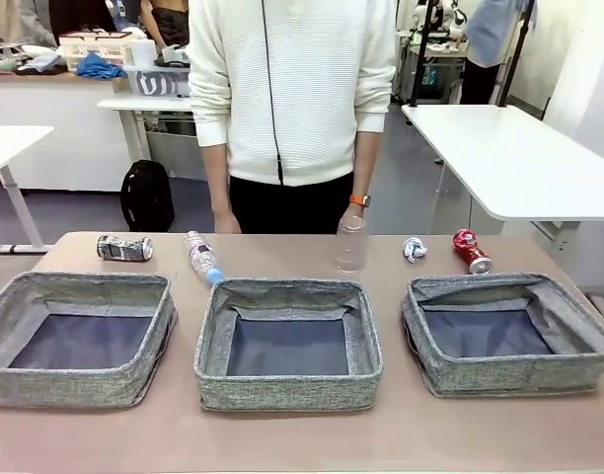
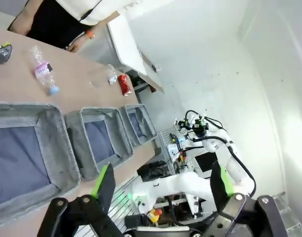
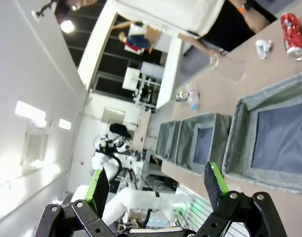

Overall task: Sort the waste into the appropriate baskets.
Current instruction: Pick up the waste item pointed out by the person.

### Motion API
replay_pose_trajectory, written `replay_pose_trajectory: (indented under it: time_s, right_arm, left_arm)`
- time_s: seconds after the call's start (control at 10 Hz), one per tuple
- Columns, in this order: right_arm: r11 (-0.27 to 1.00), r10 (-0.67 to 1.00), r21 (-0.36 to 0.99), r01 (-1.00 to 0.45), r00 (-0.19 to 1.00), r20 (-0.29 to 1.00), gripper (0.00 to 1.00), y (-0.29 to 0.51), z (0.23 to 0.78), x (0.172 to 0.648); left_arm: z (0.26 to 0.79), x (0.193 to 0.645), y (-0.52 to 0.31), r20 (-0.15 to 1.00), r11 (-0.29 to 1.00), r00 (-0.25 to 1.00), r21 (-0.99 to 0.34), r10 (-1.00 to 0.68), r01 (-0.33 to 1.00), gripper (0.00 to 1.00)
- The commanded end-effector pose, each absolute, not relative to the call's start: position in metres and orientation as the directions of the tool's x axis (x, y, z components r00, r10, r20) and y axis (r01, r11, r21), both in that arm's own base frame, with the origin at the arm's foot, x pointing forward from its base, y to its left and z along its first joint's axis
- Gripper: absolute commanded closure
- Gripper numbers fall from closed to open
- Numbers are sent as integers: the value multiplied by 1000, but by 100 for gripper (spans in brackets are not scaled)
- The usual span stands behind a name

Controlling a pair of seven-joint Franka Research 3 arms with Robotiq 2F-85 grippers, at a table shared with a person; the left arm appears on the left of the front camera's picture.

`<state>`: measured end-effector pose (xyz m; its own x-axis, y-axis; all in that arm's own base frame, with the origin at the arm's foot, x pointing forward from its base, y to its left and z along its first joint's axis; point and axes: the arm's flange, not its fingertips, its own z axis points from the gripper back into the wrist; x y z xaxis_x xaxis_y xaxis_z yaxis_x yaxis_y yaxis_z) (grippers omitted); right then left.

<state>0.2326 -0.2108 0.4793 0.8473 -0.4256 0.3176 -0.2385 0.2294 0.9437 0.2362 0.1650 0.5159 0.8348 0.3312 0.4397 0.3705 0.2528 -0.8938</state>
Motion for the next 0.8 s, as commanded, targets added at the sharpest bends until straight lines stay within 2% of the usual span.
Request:
replay_pose_trajectory:
  time_s: [0.0,0.7]
  right_arm:
    - [248,-403,928,-277,842,359,0,-213,484,231]
    - [248,-403,928,-277,842,359,0,-213,484,231]
  left_arm:
    - [512,215,186,473,226,806,-880,357,417,0]
    - [512,215,186,473,226,806,-880,357,417,0]
